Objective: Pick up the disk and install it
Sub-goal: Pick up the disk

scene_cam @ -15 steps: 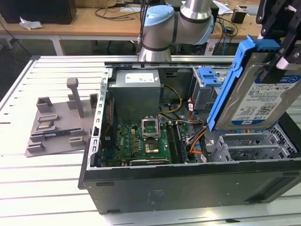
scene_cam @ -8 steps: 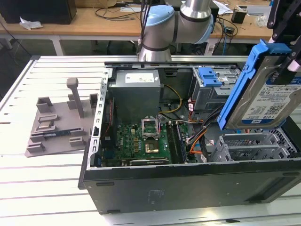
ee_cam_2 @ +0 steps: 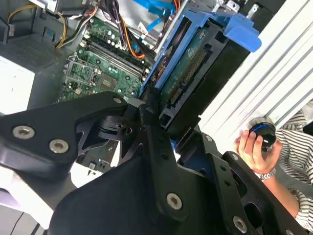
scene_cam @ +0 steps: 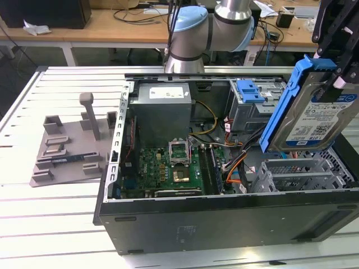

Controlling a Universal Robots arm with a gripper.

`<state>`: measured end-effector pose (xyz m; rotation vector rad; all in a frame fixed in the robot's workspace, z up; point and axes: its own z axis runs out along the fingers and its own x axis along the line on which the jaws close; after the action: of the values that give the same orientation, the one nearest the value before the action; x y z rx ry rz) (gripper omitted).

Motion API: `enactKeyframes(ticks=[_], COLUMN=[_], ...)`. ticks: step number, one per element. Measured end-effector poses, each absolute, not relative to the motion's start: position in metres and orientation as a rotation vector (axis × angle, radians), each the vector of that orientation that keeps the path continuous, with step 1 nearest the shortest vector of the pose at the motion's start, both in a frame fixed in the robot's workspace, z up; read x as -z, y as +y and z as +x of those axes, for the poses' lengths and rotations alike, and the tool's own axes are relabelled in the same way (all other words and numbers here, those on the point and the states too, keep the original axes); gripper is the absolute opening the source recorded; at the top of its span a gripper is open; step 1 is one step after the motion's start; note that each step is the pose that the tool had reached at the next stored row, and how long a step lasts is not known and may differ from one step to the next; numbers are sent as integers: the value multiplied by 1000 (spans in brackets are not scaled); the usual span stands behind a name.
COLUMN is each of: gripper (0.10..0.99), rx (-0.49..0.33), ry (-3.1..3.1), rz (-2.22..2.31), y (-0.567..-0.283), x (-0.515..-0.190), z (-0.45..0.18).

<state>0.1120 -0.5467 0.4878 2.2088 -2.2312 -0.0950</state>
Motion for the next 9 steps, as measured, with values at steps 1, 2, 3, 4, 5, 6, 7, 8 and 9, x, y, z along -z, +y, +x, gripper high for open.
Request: enactKeyframes(ticks=[1,2,3,4,5,6,7,8,9], gripper=[365,365,365,365,365,365,365,365,365], rx=[94,91,90,90,90,90,90,90,90], ry=[-2230,-2229,-2228,-2229,-2228,-2228,-2228,-2228,-2228], rz=[2209,2208,2208,2208,2207,2208,2207,2207,2207], y=[-546,-546,-546,-546,-546,-546,-546,-546,-546], x=[-486,-484,-483,-482,-480,-479,-477,-476,-475], z=[114,117,118,119,120,121,123,124,125])
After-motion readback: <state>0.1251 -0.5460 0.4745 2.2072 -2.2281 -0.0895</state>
